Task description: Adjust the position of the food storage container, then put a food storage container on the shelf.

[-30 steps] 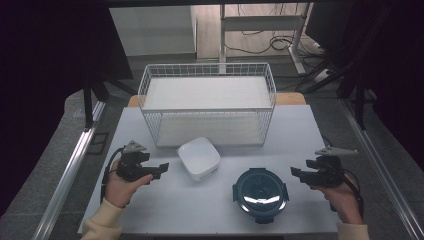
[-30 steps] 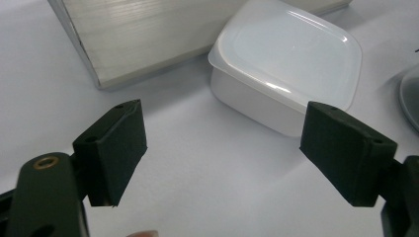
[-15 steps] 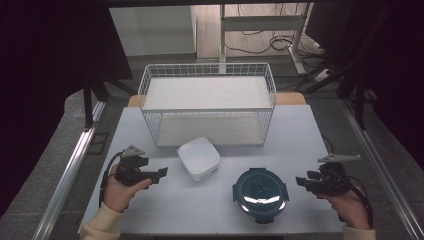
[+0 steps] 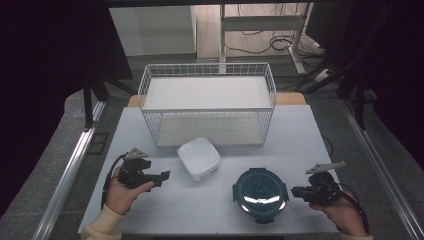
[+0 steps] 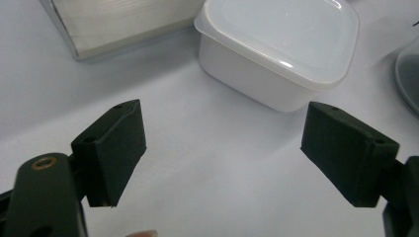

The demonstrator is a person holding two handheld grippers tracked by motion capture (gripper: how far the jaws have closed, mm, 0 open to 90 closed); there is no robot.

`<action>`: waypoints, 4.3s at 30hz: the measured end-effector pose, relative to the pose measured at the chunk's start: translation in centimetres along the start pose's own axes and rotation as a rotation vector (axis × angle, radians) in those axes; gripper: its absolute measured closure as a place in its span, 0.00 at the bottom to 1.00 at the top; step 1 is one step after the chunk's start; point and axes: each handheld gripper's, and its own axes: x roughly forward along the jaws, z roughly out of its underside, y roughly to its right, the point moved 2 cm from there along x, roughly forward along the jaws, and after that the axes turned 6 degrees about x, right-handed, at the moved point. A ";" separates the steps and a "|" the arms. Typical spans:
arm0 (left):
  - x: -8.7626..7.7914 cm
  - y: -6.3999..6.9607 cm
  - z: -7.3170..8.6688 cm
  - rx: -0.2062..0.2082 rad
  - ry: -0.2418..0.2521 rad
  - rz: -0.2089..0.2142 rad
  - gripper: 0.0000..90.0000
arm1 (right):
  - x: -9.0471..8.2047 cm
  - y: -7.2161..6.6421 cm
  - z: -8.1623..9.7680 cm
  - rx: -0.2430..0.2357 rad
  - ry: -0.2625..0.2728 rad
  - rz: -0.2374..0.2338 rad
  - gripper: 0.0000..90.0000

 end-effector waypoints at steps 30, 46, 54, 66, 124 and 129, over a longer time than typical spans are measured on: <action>1.3 0.5 0.2 0.011 -0.043 0.010 0.19 | 2.0 -2.4 -0.7 -0.083 -0.046 0.034 1.00; 1.5 0.7 0.2 0.015 -0.048 0.010 0.19 | 3.6 -5.2 -1.7 -0.147 -0.050 -0.017 1.00; 1.5 0.7 0.2 0.019 -0.041 0.009 0.19 | 4.3 -6.6 -2.1 -0.175 -0.053 -0.044 1.00; 1.6 0.9 0.1 0.023 -0.044 0.013 0.19 | 5.1 -7.9 -2.5 -0.196 -0.047 -0.071 1.00; 0.7 5.0 -0.2 -0.046 0.013 0.143 0.18 | 3.5 -6.5 -2.8 0.100 0.150 -0.236 0.19; 1.5 5.8 0.1 -0.080 0.002 0.178 0.18 | 3.8 -7.1 -2.8 0.108 0.143 -0.253 0.18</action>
